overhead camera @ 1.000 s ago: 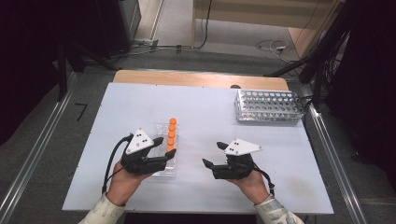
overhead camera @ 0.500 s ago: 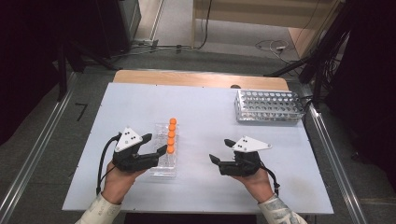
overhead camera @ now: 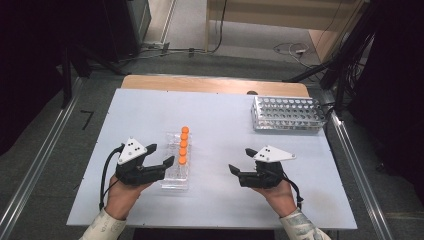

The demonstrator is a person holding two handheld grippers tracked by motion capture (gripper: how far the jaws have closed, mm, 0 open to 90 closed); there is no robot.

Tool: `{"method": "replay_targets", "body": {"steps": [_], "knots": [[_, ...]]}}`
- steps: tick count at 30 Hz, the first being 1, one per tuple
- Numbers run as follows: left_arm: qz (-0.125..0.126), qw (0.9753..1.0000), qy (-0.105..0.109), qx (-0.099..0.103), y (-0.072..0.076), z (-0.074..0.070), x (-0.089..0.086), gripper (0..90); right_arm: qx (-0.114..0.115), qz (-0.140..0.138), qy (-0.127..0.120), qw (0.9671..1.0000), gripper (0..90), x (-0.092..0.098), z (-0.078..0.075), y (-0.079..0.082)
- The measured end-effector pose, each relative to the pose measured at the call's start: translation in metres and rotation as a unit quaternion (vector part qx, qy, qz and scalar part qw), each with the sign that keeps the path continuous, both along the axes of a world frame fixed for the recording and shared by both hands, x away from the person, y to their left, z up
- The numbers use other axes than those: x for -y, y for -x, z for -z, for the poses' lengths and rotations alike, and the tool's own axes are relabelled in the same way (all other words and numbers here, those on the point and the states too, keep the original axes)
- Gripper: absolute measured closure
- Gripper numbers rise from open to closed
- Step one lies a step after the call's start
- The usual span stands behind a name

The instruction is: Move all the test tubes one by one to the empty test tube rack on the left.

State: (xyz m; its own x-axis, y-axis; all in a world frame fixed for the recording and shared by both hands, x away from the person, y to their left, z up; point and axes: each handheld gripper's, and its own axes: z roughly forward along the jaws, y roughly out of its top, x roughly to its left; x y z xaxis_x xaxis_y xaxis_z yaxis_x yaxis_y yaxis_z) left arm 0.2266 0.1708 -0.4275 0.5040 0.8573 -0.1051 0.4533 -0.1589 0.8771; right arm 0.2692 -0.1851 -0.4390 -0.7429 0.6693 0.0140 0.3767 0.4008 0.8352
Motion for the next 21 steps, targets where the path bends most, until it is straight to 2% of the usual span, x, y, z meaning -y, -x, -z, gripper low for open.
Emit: {"method": "replay_targets", "body": {"steps": [6, 9, 12, 21], "knots": [[-0.015, 0.9999, -0.007, 0.003, 0.001, 0.003, -0.002, 24.1, -0.002, 0.004, 0.002, 1.0, 17.8, 0.002, 0.001, 0.0], [-0.032, 0.9994, -0.009, 0.007, 0.002, 0.004, -0.004, 22.2, -0.002, 0.008, 0.001, 1.0, 17.7, 0.005, 0.001, 0.0], [-0.045, 0.999, -0.011, 0.002, 0.001, 0.006, -0.008, 20.1, -0.003, 0.011, 0.001, 0.9999, 17.5, 0.007, 0.001, 0.0], [-0.062, 0.9981, -0.005, -0.005, 0.001, 0.011, -0.017, 19.7, -0.003, 0.019, 0.004, 0.9998, 17.5, 0.013, 0.003, -0.001]]}}
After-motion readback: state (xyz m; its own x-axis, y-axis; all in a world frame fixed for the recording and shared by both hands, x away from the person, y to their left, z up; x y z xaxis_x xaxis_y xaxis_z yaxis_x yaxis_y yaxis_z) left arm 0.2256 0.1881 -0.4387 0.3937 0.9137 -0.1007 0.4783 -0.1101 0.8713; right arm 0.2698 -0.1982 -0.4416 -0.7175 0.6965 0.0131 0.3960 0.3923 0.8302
